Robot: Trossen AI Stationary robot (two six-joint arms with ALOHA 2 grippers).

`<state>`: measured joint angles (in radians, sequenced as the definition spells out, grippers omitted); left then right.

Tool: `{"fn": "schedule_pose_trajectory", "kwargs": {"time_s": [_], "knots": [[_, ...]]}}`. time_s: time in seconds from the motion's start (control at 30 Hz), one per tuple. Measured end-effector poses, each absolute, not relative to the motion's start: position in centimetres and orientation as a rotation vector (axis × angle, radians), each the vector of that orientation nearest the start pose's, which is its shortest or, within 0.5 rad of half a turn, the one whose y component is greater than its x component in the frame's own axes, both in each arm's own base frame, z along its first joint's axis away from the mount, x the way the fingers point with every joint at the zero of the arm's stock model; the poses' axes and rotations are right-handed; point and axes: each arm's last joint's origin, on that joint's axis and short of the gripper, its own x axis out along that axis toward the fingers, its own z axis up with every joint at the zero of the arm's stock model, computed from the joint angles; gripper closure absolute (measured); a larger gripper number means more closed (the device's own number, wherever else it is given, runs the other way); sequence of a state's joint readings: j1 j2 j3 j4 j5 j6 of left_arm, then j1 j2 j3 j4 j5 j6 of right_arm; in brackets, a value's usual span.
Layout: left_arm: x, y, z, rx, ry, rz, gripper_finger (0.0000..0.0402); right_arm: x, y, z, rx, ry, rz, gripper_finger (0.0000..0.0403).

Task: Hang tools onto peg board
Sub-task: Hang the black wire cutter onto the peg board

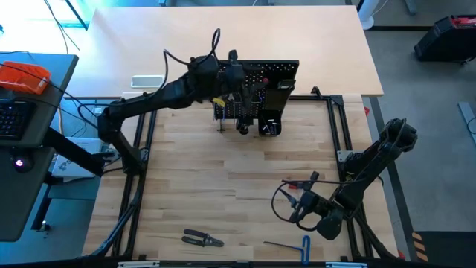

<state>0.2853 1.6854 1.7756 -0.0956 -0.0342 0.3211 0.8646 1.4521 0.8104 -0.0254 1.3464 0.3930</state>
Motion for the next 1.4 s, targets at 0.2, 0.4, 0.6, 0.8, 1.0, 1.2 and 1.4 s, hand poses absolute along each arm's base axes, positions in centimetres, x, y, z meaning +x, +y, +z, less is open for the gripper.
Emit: {"fn": "schedule_pose_trajectory", "kwargs": {"time_s": [0.2, 0.4, 0.6, 0.8, 1.0, 1.2, 1.4], "knots": [[34.1, 8.8, 46.3, 0.410, 0.162, 0.380, 0.0204, 20.2, 19.4, 21.9, -0.225, 0.233, -0.468, 0.0276], [30.9, 6.0, 46.5, 0.415, 0.354, 0.379, 0.0204, 20.2, 19.4, 21.9, -0.238, 0.240, -0.465, 0.0276], [28.6, 2.6, 44.5, 0.350, 0.633, 0.289, 0.0204, 20.2, 19.5, 21.6, -0.229, 0.288, -0.392, 0.0276], [27.5, -1.6, 40.8, 0.262, 0.897, 0.176, 0.0204, 20.3, 19.7, 21.5, -0.201, 0.326, -0.321, 0.0276], [27.2, -6.8, 36.5, 0.254, 0.994, 0.068, 0.0204, 20.3, 19.7, 21.5, -0.184, 0.326, -0.317, 0.0276], [26.7, -11.0, 32.1, 0.221, 0.996, 0.001, 0.0204, 20.3, 19.9, 21.3, -0.142, 0.361, -0.254, 0.0276], [25.1, -15.4, 26.8, 0.148, 0.949, -0.084, 0.0204, 20.4, 20.1, 21.0, -0.131, 0.385, -0.219, 0.0276]]}}
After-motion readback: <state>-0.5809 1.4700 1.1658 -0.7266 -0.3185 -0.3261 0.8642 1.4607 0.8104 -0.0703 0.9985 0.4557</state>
